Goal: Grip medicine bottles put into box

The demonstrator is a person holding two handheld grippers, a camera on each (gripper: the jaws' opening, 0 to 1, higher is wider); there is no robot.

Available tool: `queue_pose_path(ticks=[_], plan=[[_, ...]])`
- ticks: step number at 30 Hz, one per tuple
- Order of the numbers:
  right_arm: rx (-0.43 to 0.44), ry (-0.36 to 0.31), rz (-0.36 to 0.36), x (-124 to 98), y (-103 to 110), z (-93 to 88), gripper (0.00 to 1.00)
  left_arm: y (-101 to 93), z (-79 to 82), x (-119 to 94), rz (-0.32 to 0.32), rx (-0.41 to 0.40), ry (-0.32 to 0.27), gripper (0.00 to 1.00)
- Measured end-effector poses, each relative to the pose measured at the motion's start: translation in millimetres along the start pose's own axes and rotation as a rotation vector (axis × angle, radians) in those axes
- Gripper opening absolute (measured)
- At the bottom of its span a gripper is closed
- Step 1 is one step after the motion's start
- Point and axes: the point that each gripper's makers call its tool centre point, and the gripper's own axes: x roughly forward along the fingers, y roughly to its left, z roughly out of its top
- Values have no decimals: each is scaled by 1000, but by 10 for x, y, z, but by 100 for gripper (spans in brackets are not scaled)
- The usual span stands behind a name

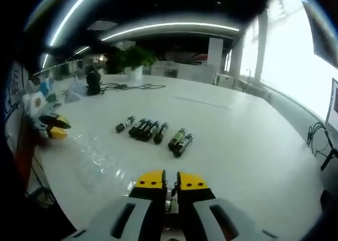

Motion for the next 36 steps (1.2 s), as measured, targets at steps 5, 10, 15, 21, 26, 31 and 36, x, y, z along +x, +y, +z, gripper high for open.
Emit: queue_pose_path(ticks=[5, 10, 15, 21, 26, 31, 36], plan=[[-8, -15, 3, 74, -18, 102, 6, -6, 0, 6, 0, 1, 2, 9], [-15, -5, 3, 184, -65, 151, 7, -13, 2, 10, -2, 1, 3, 9], [-16, -14, -1, 248, -103, 219, 7, -14, 9, 9, -2, -2, 0, 9], [-35, -7, -3, 404, -162, 308, 7, -21, 8, 12, -5, -1, 1, 9], [-39, 25, -7, 596, -241, 322, 7, -19, 10, 8, -5, -3, 0, 9], [-41, 56, 2, 717, -253, 286, 8, -17, 12, 2, -6, -6, -3, 9], [-42, 68, 5, 812, -260, 291, 8, -23, 9, 4, -7, -4, -1, 9]])
